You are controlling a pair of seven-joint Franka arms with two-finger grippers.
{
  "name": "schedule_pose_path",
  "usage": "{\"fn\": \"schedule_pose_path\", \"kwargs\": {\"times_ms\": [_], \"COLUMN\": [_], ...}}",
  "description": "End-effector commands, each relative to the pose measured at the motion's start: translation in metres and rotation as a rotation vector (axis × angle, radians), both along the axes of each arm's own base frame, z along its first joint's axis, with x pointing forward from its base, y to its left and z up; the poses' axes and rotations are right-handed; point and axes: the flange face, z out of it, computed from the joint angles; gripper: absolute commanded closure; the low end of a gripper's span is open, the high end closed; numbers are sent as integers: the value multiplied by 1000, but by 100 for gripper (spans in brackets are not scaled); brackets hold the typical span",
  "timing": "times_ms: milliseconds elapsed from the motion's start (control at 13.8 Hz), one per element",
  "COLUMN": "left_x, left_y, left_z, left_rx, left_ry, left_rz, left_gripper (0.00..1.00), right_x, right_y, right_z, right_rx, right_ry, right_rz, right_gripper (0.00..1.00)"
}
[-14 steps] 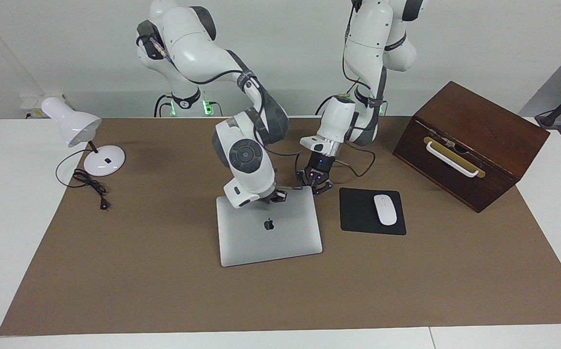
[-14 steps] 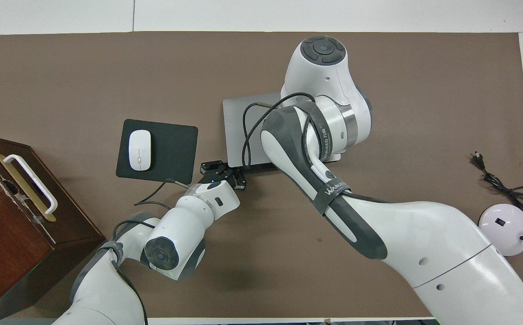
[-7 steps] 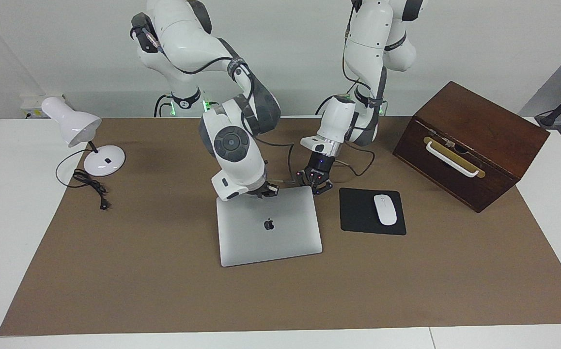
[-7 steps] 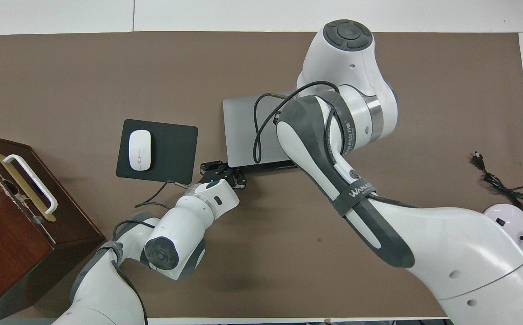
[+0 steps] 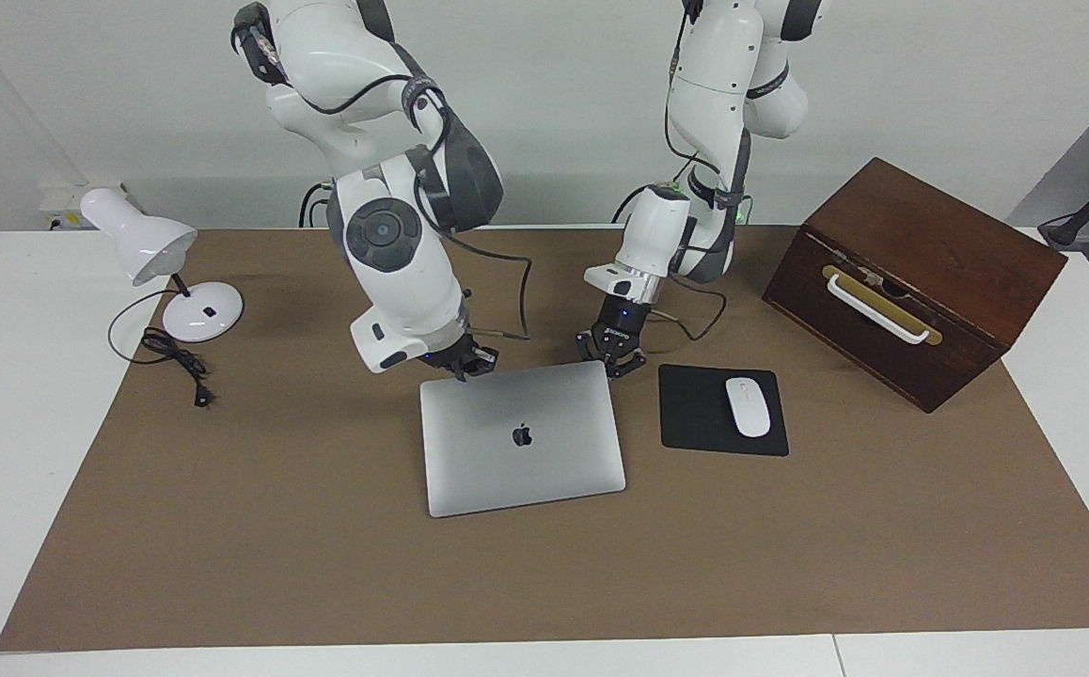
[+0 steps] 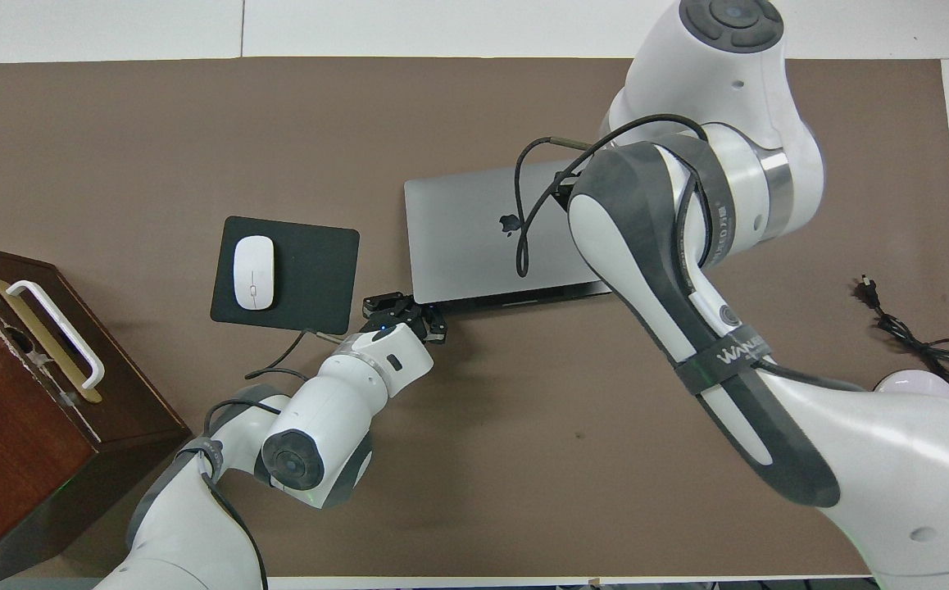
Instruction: Close laptop with both arms
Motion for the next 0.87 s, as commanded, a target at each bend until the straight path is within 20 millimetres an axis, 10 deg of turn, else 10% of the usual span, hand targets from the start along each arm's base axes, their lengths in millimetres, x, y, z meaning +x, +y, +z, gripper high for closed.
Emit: {"fn": "schedule_pose_path", "kwargs": {"times_ms": [0, 507, 725, 797], "left_x": [-12, -12, -14, -13], "left_y": [10, 15, 24, 31], "left_z": [-18, 40, 65, 79], "left_rx": [57, 79, 98, 106], "left_ry": [110, 232, 285, 309], "left_rz": [18, 42, 48, 54], "left_gripper": [100, 100, 100, 100], "right_x": [-5, -3, -4, -5], "right_y": [-17, -66, -83, -86], "right_z": [23, 71, 87, 91], "right_rx": [-32, -123, -136, -137], "right_ry": [-31, -134, -160, -168], "right_rz": [58, 195, 220, 238], "right_gripper": [100, 91, 10, 0]}}
